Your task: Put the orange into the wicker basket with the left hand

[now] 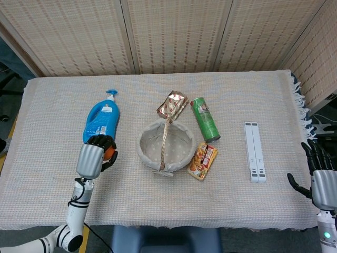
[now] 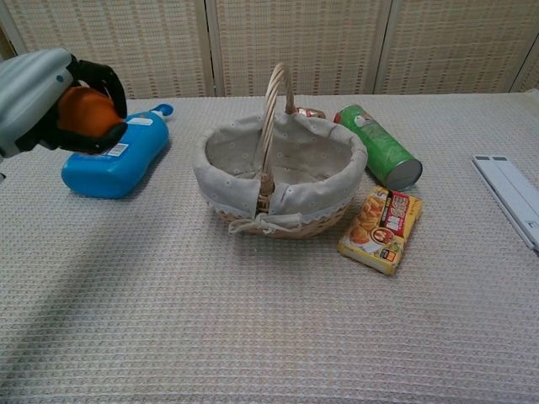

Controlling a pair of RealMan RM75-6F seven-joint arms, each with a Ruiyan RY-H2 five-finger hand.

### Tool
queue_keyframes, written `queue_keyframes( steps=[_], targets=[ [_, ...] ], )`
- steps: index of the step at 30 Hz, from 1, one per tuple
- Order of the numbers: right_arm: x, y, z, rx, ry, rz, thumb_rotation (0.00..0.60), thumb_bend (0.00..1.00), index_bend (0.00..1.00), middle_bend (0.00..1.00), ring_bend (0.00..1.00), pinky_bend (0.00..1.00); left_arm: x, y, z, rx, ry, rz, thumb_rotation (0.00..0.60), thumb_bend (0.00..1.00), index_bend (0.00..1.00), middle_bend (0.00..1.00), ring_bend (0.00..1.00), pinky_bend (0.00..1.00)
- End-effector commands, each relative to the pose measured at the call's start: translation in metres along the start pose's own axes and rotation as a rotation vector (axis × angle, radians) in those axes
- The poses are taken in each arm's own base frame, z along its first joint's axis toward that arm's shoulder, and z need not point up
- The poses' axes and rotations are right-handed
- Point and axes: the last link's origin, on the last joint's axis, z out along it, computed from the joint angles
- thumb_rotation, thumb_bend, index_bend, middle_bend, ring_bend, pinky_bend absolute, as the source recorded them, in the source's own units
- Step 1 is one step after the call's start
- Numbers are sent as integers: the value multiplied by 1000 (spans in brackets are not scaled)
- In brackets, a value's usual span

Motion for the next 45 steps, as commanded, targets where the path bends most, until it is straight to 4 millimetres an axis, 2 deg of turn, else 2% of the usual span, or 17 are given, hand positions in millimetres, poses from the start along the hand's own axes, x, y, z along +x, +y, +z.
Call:
queue_keyframes(
  steps=[1, 7, 13, 15, 18, 20, 22, 24, 27, 31, 35, 39, 42, 45],
  targets=[
    [0, 0, 0, 1, -1, 0, 600, 197, 39, 0, 0, 122, -9, 27, 21, -52, 5, -16, 600, 585, 548, 553, 759, 768],
    [2, 1, 0, 0, 2, 8, 600, 197, 40, 0, 0, 122, -25, 65, 44, -100, 16, -34, 600, 586, 548, 552, 760, 768],
    [3, 2, -1, 4, 0, 13, 600, 197, 40, 0, 0, 122, -48, 87, 57, -124, 3, -13, 600, 585, 540, 530, 757, 768],
    [3, 2, -1, 4, -3, 14, 600, 197, 40, 0, 0, 122, -54, 89, 58, -130, -7, -7, 600, 579, 508, 493, 730, 765],
    [3, 3, 0, 4, -8, 13, 600, 197, 41, 0, 0, 122, -63, 89, 58, -129, -44, -5, 600, 520, 324, 337, 597, 695],
    [2, 2, 1, 4, -13, 12, 600, 197, 41, 0, 0, 122, -66, 87, 58, -129, -77, -14, 600, 447, 129, 180, 429, 527],
    [2, 2, 1, 6, -17, 11, 600, 197, 42, 0, 0, 123, -66, 85, 58, -126, -103, -25, 600, 416, 35, 71, 286, 399],
    [1, 2, 1, 6, -19, 9, 600, 197, 42, 0, 0, 123, -64, 84, 58, -124, -126, -42, 600, 404, 1, 10, 159, 287],
    [0, 1, 1, 7, -21, 7, 600, 197, 42, 0, 0, 123, -58, 82, 58, -121, -150, -70, 600, 393, 0, 0, 74, 193],
    [-1, 1, 1, 7, -26, 5, 600, 197, 45, 0, 0, 124, -47, 80, 59, -114, -170, -91, 600, 378, 0, 0, 5, 141],
    [-1, 0, 2, 7, -31, 4, 600, 196, 47, 0, 0, 125, -36, 79, 59, -121, -161, -80, 600, 374, 0, 0, 0, 134],
    [0, 1, 1, 7, -33, 7, 600, 197, 47, 0, 0, 125, -29, 65, 57, -124, -167, 10, 600, 375, 0, 0, 1, 134],
    [2, 2, 0, 7, -28, 13, 600, 197, 48, 0, 0, 126, -22, 34, 48, -120, -213, 135, 600, 377, 0, 0, 6, 134],
    [3, 2, 0, 8, -24, 15, 600, 197, 49, 0, 0, 125, -14, -7, 26, -85, -333, 215, 600, 379, 0, 0, 6, 136]
  ],
)
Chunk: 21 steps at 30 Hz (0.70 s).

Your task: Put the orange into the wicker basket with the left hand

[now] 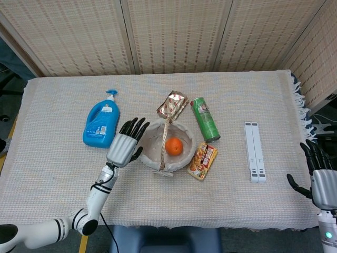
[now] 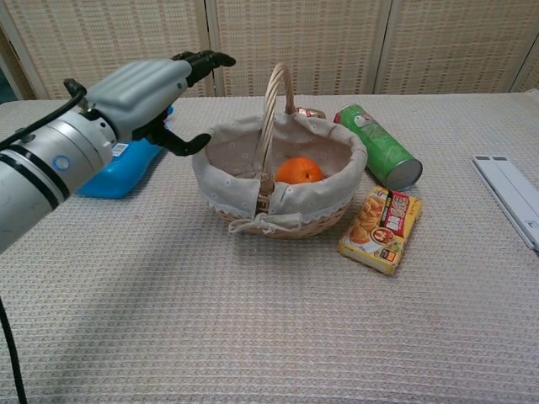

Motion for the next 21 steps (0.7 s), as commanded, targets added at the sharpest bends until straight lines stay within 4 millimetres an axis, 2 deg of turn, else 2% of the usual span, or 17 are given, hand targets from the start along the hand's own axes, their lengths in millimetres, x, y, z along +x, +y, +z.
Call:
queue_keyframes(
  steps=[1, 5, 10, 14, 21],
  targets=[
    [0, 0, 0, 2, 2, -1, 600, 197, 49, 0, 0, 125, -3, -57, -44, 56, -190, 119, 600, 378, 0, 0, 6, 137],
    [-3, -2, 1, 8, 1, -14, 600, 197, 49, 0, 0, 126, -1, -107, -95, 179, -374, 212, 600, 377, 0, 0, 1, 142],
    [-7, -4, 1, 12, -1, -36, 600, 197, 30, 0, 0, 126, 8, -145, -153, 337, -458, 172, 600, 377, 0, 0, 0, 155],
    [-9, -5, 1, 10, 3, -41, 600, 196, 29, 0, 0, 126, 19, -156, -182, 404, -385, 109, 600, 377, 0, 0, 0, 158],
    [-9, -5, 1, 5, 1, -45, 600, 196, 30, 0, 0, 126, 35, -152, -204, 390, -208, 92, 600, 377, 0, 0, 0, 155]
  ],
)
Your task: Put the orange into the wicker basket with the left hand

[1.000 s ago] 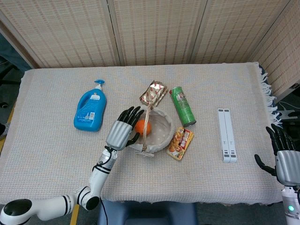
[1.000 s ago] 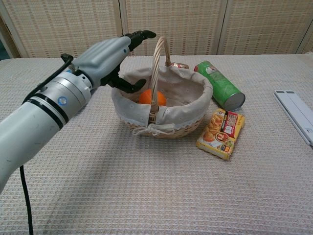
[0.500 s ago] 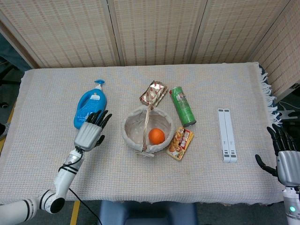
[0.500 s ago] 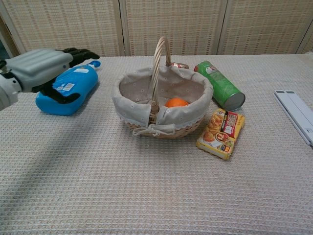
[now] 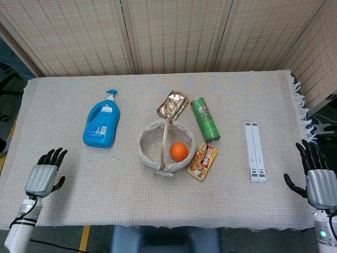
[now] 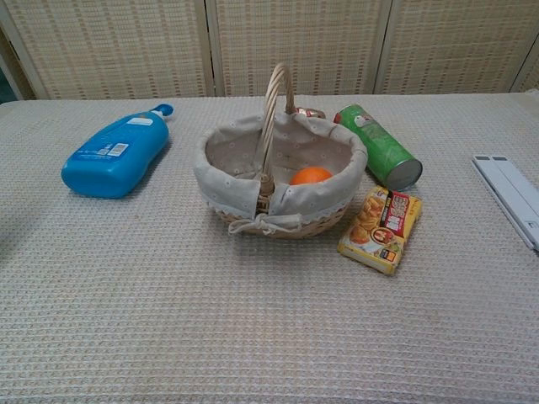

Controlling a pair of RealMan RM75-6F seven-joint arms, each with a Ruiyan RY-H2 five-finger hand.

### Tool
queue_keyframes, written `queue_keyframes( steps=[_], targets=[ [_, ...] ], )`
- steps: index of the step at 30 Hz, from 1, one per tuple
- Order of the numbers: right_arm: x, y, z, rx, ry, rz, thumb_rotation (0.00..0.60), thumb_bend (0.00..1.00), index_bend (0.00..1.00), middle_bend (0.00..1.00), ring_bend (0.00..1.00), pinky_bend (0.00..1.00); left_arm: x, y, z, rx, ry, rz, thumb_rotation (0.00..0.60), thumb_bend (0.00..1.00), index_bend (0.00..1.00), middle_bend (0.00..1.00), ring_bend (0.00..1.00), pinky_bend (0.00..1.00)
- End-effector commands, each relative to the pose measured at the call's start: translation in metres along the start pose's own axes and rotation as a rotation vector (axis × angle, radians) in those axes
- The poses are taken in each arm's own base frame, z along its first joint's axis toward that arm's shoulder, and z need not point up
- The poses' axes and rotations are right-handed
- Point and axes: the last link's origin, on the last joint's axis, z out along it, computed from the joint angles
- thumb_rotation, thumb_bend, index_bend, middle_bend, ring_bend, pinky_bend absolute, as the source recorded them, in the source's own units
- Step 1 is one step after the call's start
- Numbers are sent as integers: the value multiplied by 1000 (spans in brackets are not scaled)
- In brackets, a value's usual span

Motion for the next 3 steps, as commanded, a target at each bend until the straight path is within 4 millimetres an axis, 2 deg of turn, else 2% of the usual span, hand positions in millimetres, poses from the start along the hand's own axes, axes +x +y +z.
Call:
queue_keyframes(
  steps=[1, 3],
  targets=[
    [0, 1, 0, -3, -3, -1, 600, 196, 29, 0, 0, 126, 1, -5, -19, -1, 82, -32, 600, 377, 0, 0, 0, 155],
    [0, 1, 0, -5, -7, -1, 600, 197, 29, 0, 0, 126, -1, -6, -23, 4, 109, -40, 600, 377, 0, 0, 0, 154]
  ],
)
